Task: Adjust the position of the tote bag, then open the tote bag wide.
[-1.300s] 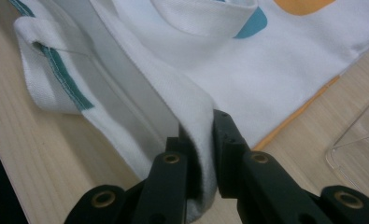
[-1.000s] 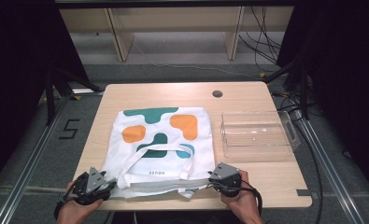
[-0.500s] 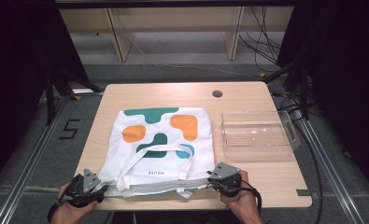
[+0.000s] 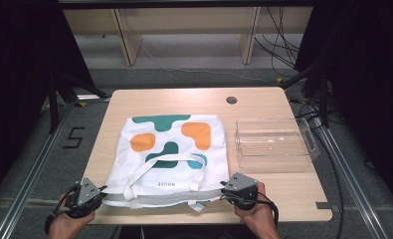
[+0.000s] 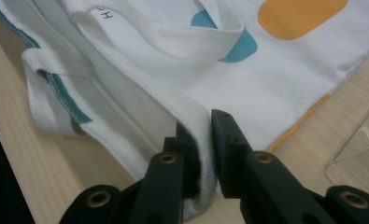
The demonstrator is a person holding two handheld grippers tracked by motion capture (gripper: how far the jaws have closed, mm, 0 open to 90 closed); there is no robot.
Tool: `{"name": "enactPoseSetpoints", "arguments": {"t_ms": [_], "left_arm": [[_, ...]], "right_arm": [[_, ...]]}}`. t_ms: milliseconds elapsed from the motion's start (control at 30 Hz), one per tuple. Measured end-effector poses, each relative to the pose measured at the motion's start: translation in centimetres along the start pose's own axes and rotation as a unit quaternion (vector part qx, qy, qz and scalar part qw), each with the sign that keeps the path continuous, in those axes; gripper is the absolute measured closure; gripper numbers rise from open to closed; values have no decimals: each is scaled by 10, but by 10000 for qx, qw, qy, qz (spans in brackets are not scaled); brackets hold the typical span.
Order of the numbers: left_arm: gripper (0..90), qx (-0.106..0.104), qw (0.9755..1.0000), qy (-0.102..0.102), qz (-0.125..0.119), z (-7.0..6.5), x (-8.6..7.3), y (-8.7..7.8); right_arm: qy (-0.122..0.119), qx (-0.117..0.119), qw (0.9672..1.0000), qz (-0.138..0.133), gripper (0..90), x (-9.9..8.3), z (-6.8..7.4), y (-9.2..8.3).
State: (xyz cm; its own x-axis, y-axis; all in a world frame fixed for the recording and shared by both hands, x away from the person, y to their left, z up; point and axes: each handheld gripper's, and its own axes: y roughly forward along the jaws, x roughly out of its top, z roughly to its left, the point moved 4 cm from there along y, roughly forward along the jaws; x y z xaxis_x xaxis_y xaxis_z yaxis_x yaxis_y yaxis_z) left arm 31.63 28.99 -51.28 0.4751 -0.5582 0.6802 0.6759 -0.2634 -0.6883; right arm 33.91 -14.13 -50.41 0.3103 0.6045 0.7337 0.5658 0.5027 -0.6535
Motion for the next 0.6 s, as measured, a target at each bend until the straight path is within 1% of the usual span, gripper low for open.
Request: {"name": "enactPoseSetpoints", "arguments": {"t_ms": [33, 67, 100, 133, 167, 200, 233, 267, 300, 333, 367, 400, 433, 467, 500, 533, 567, 600], "left_arm": [[848, 0, 10000, 0, 0, 0, 0, 0], [848, 36, 9999, -132, -97, 1, 1, 1], [848, 36, 9999, -132, -97, 1, 1, 1], [849, -57, 9999, -115, -59, 3, 2, -1], [849, -106, 9998, -131, -137, 3, 3, -1], [850, -106, 9998, -131, -137, 3, 3, -1], [851, -48, 9993, -190, -310, 4, 5, -3], [851, -48, 9993, -190, -310, 4, 5, -3], [851, -60, 9987, -268, -437, 6, 8, -5], [851, -46, 9973, -400, -615, 5, 10, -6], [852, -24, 9969, -350, -702, 9, 14, -10], [852, -3, 9961, -420, -775, 10, 17, -14], [852, 23, 9958, -374, -838, 12, 20, -16], [852, 83, 9944, -337, -995, 16, 29, -24], [852, 95, 9941, -321, -1037, 18, 34, -27], [853, 120, 9928, -369, -1136, 19, 40, -31], [853, 241, 9922, -234, -1204, 23, 46, -36], [853, 225, 9911, -243, -1286, 25, 51, -40]], "right_arm": [[33, 24, 10000, -5, 811, 0, -1, 1], [28, 4, 10000, 4, 812, 0, -2, 2], [28, 4, 10000, 4, 812, 0, -2, 2], [-64, 20, 10000, 23, 833, 1, -3, 4], [-122, 28, 9999, 30, 842, 1, -3, 4], [-171, 20, 9998, 32, 849, 2, -3, 3], [-181, -15, 9998, 7, 853, 5, -4, 1], [-181, -15, 9998, 7, 853, 5, -4, 1], [-318, -35, 9994, -122, 856, 10, -6, -3], [-318, -35, 9994, -122, 856, 10, -6, -3], [-341, -59, 9991, -241, 857, 16, -7, -9], [-351, -80, 9989, -304, 857, 20, -9, -13], [-351, -80, 9989, -304, 857, 20, -9, -13], [-304, -98, 9986, -419, 857, 30, -13, -20], [-303, -137, 9983, -484, 858, 34, -15, -23], [-365, -184, 9976, -567, 858, 40, -19, -26], [-347, -218, 9971, -634, 858, 46, -22, -30], [-388, -237, 9965, -707, 858, 53, -26, -34]]}}
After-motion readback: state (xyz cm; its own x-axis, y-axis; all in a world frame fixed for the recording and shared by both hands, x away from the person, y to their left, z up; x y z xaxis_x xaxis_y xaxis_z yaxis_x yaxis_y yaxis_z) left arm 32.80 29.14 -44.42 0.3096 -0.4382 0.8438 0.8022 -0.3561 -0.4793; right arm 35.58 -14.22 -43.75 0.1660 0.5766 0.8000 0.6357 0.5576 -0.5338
